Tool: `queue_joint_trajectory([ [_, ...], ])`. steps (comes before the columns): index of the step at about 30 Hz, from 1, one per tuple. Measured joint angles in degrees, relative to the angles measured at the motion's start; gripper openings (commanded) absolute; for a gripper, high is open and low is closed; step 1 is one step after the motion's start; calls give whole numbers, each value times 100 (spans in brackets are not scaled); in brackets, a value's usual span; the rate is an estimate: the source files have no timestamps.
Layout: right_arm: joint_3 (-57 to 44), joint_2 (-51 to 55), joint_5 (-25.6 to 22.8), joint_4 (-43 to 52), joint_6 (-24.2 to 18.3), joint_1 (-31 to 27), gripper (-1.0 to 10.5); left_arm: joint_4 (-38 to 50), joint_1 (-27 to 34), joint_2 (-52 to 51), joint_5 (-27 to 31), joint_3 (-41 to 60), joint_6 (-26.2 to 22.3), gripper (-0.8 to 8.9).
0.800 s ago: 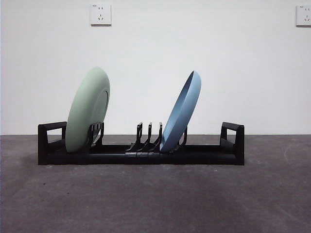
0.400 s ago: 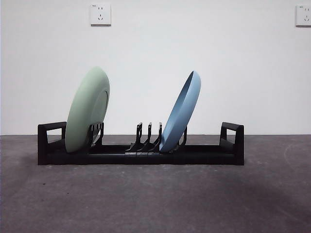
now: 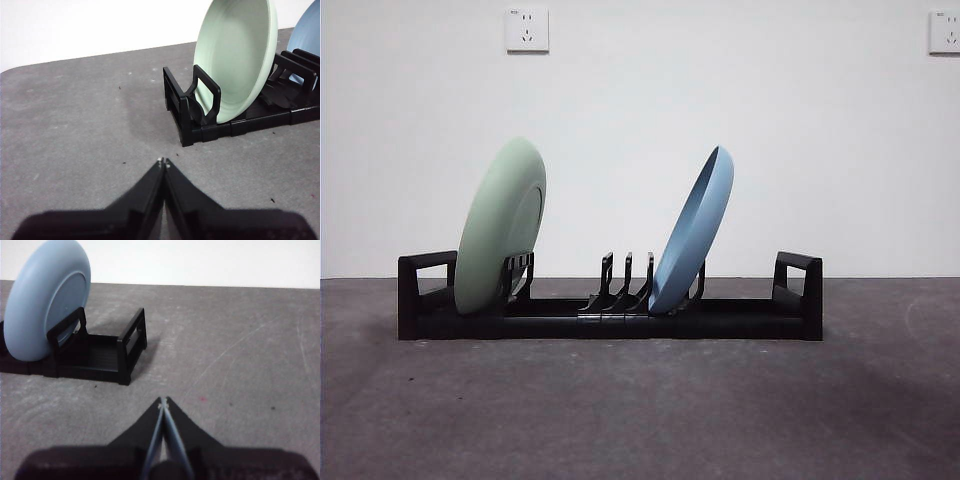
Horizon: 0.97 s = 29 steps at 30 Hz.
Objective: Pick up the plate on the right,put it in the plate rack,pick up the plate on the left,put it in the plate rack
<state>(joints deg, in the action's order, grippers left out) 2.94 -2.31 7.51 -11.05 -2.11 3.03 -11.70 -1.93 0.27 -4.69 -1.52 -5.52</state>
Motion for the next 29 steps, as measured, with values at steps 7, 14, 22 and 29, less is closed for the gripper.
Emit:
queue_joint_trajectory([
  [7,-166,208,0,103,240,0,2,2,0,0,0,0,0,-3],
  [14,-168,151,-17,103,455,0,2,2,0,0,0,0,0,-3],
  [22,-168,146,-17,103,490,0,2,2,0,0,0,0,0,-3],
  [29,-168,146,-17,103,490,0,2,2,0,0,0,0,2,-3],
])
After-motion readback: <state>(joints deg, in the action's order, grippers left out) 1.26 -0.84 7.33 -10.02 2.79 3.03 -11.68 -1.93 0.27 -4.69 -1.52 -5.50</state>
